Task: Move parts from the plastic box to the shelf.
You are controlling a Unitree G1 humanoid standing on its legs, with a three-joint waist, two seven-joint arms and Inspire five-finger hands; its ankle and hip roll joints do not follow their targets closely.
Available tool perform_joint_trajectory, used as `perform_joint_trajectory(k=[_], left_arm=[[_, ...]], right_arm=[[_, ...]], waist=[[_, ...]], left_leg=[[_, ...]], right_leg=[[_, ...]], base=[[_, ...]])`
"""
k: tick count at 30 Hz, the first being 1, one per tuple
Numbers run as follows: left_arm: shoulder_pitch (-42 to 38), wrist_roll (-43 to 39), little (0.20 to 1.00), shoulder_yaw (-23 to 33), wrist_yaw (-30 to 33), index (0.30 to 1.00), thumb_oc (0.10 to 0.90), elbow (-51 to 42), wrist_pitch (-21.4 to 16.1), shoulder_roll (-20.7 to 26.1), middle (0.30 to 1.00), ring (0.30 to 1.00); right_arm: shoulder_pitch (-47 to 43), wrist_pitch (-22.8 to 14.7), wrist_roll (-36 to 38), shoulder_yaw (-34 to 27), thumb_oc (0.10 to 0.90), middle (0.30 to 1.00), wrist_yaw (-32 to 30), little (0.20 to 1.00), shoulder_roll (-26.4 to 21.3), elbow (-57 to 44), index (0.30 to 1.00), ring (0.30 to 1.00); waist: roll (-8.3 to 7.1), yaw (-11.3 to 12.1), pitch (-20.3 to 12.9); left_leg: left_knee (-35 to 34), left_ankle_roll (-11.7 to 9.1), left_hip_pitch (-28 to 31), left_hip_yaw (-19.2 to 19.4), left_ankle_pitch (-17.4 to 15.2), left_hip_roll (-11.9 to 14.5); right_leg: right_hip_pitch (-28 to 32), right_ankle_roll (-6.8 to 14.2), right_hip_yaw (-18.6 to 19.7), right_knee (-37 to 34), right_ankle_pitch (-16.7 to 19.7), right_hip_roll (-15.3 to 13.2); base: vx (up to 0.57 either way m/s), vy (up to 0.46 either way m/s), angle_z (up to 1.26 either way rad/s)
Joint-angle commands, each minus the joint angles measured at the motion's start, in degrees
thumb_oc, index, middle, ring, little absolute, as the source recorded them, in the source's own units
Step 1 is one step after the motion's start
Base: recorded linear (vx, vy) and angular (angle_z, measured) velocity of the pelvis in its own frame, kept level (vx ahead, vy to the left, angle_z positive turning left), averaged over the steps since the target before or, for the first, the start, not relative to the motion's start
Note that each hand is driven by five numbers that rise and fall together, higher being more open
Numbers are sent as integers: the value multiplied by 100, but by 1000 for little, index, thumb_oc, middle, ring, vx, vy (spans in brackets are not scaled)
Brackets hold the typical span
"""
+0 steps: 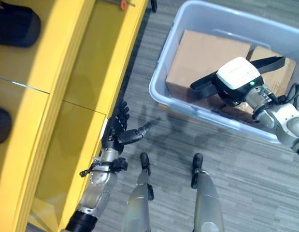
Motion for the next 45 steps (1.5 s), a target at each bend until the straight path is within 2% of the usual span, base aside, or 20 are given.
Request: perform_joint_trajectory(k=[1, 6, 8, 9, 12, 14, 15, 19, 25, 29, 45], left_arm=[[-93, 66, 1000, 79, -249, 1000, 900, -474, -359, 326, 1000, 1000], [-114, 120, 1000, 12, -340, 1000, 900, -509, -363, 323, 1000, 1000], [-316, 608, 1000, -123, -336, 1000, 900, -471, -399, 406, 1000, 1000], [-364, 751, 1000, -143, -326, 1000, 900, -449, -401, 436, 1000, 1000], [-812, 2146, 1000, -233, -28, 1000, 900, -421, -385, 793, 1000, 1000], [-931, 2765, 1000, -296, 122, 1000, 900, -321, -344, 961, 1000, 1000], [-928, 2786, 1000, -319, 137, 1000, 900, -322, -341, 967, 1000, 1000], [-1190, 3564, 1000, -405, 448, 1000, 900, -307, -311, 1112, 1000, 1000], [-1396, 4458, 1000, -694, 622, 1000, 900, -373, -283, 1128, 1000, 1000], [-1412, 4725, 1000, -764, 668, 1000, 900, -444, -296, 1174, 1000, 1000], [-1461, 4895, 1000, -1055, 766, 1000, 900, -393, -235, 931, 1000, 1000]], right_arm=[[-568, -75, 211, -508, 400, 300, -308, 300, -232, -459, 300, 300], [-295, -172, 244, -730, 400, 300, -245, 300, -309, -758, 300, 300], [47, -303, 338, -955, 400, 300, -149, 300, -398, -1046, 300, 300], [192, -330, 371, -1060, 400, 300, -126, 300, -377, -1118, 300, 300], [1218, -546, 868, -1794, 400, 300, 73, 300, 115, -1527, 300, 300], [1623, -632, 1127, -2065, 400, 300, 178, 300, 318, -1685, 300, 300], [1670, -631, 1127, -2105, 400, 300, 187, 300, 324, -1703, 300, 300], [1830, -734, 1367, -2048, 400, 300, 306, 300, 636, -1872, 300, 300], [1830, -773, 1410, -1883, 400, 300, 251, 300, 969, -1904, 300, 300], [1823, -781, 1393, -1861, 400, 300, 201, 300, 997, -1907, 300, 300], [1748, -750, 1383, -1741, 400, 300, 82, 300, 1227, -1966, 300, 300]], waist=[[-349, 19, -220], [-412, -10, -493], [-490, -115, -939], [-502, -138, -1058], [-551, -362, -1777], [-567, -438, -2083], [-583, -420, -2089], [-651, -511, -2519], [-729, -588, -2684], [-742, -601, -2688], [-799, -624, -2668]], left_leg=[[-158, -396, 1034, -45, -624, 201], [-158, -370, 1251, -47, -707, 208], [-158, -362, 1531, -53, -810, 232], [-158, -358, 1604, -57, -841, 236], [-158, -306, 1976, 46, -1048, 245], [-158, -268, 2138, 104, -1140, 234], [-158, -267, 2147, 113, -1147, 232], [-158, -204, 2356, 255, -1313, 190], [-158, -141, 2596, 424, -1441, 168], [-158, -137, 2626, 438, -1452, 175], [-158, -148, 2715, 497, -1456, 242]], right_leg=[[887, 103, -158, -1353, 665, 184], [1166, 130, -171, -1468, 655, 176], [1601, 171, -178, -1728, 667, 150], [1712, 184, -181, -1819, 681, 157], [2167, 266, -92, -2204, 783, 223], [2323, 308, -6, -2304, 816, 239], [2334, 311, 0, -2319, 821, 239], [2530, 427, 126, -2594, 992, 225], [2677, 490, 314, -2654, 1056, 219], [2697, 492, 348, -2653, 1047, 229], [2785, 463, 371, -2663, 1012, 277]], base=[[57, 27, 5], [59, 29, 0], [150, 41, 2], [169, 62, 9], [175, 62, -1], [93, 53, -22], [57, 48, -26], [16, 44, -19], [34, 36, -27], [8, 3, -2], [2, -3, -1]])
